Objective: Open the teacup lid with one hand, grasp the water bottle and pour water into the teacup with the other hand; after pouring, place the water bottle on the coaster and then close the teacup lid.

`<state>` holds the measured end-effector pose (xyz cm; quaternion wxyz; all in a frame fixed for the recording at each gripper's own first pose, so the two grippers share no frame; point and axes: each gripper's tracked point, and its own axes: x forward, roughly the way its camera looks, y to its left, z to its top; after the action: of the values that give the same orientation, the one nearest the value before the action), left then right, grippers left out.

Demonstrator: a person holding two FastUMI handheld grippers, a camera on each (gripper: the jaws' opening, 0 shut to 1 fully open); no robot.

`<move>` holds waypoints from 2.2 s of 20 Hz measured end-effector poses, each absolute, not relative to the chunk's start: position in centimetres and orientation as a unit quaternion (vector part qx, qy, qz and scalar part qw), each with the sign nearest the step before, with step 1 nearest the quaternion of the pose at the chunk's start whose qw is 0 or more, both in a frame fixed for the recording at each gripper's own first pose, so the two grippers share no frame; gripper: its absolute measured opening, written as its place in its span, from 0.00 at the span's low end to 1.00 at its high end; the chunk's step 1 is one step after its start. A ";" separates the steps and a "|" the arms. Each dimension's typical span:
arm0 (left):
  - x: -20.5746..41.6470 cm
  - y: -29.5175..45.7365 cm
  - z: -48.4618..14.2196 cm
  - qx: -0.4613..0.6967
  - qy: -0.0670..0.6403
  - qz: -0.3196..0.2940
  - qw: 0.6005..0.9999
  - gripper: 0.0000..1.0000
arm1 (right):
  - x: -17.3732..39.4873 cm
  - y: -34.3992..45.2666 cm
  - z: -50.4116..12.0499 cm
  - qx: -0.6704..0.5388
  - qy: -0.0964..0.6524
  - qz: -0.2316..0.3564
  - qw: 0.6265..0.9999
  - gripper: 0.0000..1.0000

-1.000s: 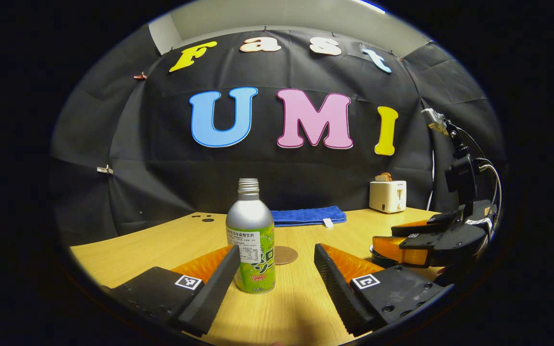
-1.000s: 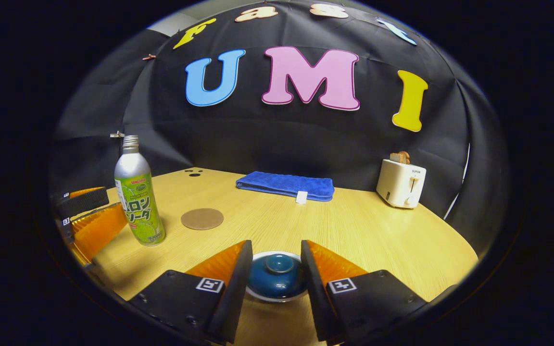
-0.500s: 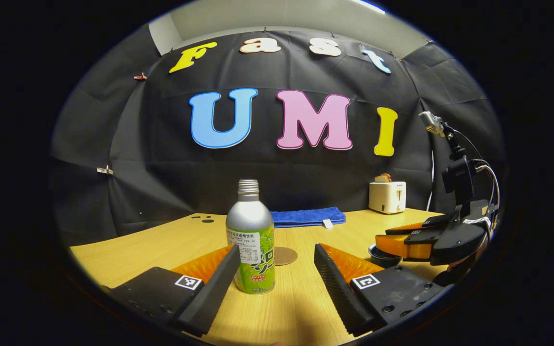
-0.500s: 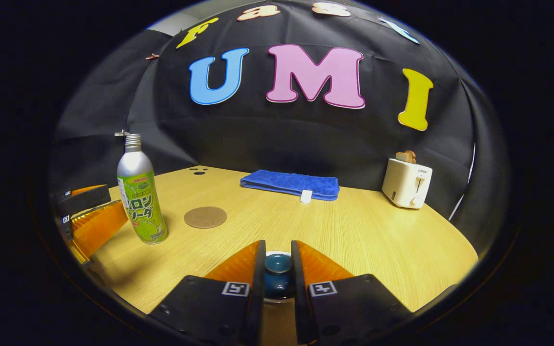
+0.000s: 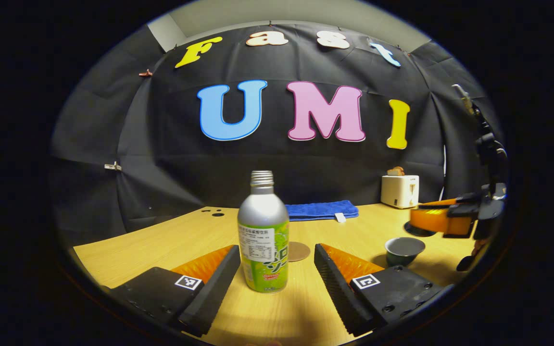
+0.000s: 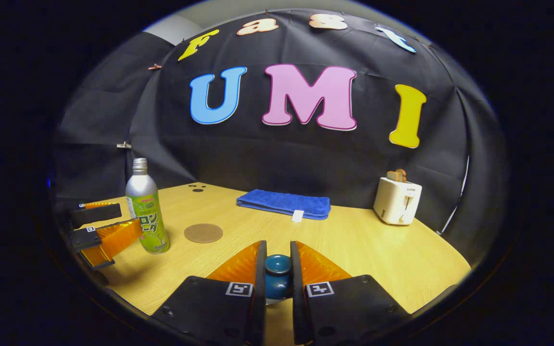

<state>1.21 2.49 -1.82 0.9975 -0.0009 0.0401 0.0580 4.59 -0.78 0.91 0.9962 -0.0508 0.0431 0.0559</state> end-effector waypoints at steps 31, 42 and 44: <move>10.1 -5.4 -1.8 0.438 0.016 -0.104 0.893 0.80 | 4.4 -10.5 0.0 0.000 0.001 -0.001 1.000 0.25; 11.8 -7.0 -3.0 0.661 0.023 -0.154 0.734 0.80 | 4.3 -11.5 0.2 -0.001 0.001 -0.011 1.000 0.25; 11.7 -7.0 -3.4 0.685 0.028 -0.165 0.709 0.80 | 4.3 -11.5 0.2 -0.001 0.001 -0.012 1.000 0.25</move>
<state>11.65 -7.04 -3.35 0.7092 0.6847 0.0276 -0.1655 4.30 -11.46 0.17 0.9999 -0.0007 0.0007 -0.0116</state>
